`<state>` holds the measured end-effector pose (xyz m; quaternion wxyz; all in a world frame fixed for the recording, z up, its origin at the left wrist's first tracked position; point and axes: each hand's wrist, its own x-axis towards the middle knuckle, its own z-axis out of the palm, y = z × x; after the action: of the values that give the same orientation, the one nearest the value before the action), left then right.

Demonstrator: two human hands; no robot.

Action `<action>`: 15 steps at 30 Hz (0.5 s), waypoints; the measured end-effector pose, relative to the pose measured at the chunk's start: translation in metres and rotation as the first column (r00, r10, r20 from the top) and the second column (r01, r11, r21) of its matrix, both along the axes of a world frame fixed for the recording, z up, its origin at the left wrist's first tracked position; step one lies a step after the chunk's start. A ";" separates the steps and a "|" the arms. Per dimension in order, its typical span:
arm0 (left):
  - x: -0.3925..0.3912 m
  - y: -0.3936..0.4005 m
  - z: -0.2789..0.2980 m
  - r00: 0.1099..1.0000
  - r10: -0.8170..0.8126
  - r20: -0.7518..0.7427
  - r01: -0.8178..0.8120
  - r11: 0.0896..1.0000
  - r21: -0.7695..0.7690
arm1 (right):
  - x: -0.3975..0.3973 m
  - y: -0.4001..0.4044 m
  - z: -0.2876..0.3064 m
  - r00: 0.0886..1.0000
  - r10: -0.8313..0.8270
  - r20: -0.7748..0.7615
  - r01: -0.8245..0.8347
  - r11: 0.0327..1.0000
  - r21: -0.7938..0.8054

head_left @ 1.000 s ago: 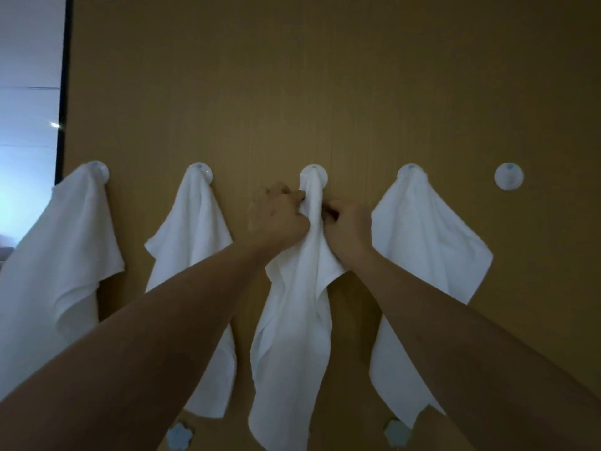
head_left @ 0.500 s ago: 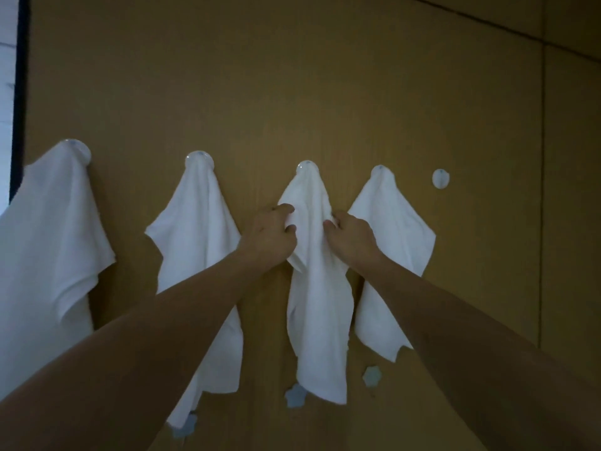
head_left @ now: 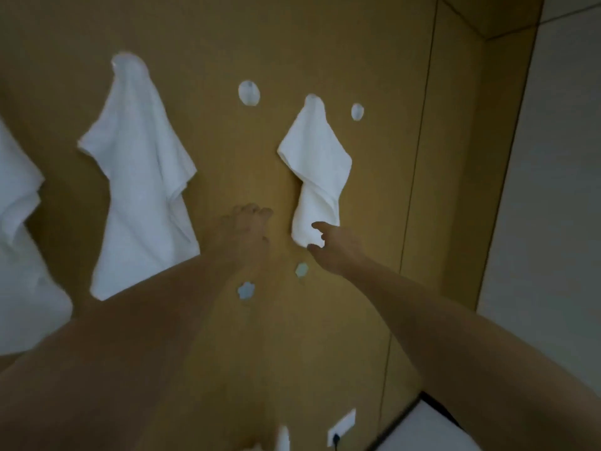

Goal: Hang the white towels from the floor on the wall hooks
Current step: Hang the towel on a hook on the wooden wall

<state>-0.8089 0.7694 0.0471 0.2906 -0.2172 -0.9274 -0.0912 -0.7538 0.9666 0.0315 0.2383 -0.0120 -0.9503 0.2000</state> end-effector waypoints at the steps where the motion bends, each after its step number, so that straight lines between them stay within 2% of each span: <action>1: 0.007 0.006 -0.008 0.999 -0.026 0.021 0.026 0.999 0.020 | 0.005 0.007 -0.011 1.000 -0.015 0.022 0.015 1.000 0.002; 4: 0.031 0.027 -0.024 0.993 -0.116 0.033 0.113 0.988 0.102 | 0.022 0.020 -0.033 0.999 -0.030 0.024 0.031 0.997 -0.064; 8: 0.067 0.048 -0.077 0.976 -0.201 0.088 0.192 0.977 0.093 | 0.045 0.031 -0.087 0.997 -0.018 0.081 0.021 0.999 -0.037; 11: 0.089 0.055 -0.140 0.969 -0.160 0.187 0.154 0.987 0.046 | 0.061 0.040 -0.153 0.982 -0.003 0.190 0.011 0.999 -0.039; 15: 0.121 0.049 -0.248 0.921 -0.076 0.381 0.093 0.995 -0.026 | 0.089 0.043 -0.262 0.912 0.045 0.408 -0.018 0.997 -0.070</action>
<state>-0.6882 0.8187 -0.2005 0.0967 -0.2415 -0.9576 -0.1238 -0.6644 1.0094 -0.2309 0.0302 -0.0461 -0.9722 0.2274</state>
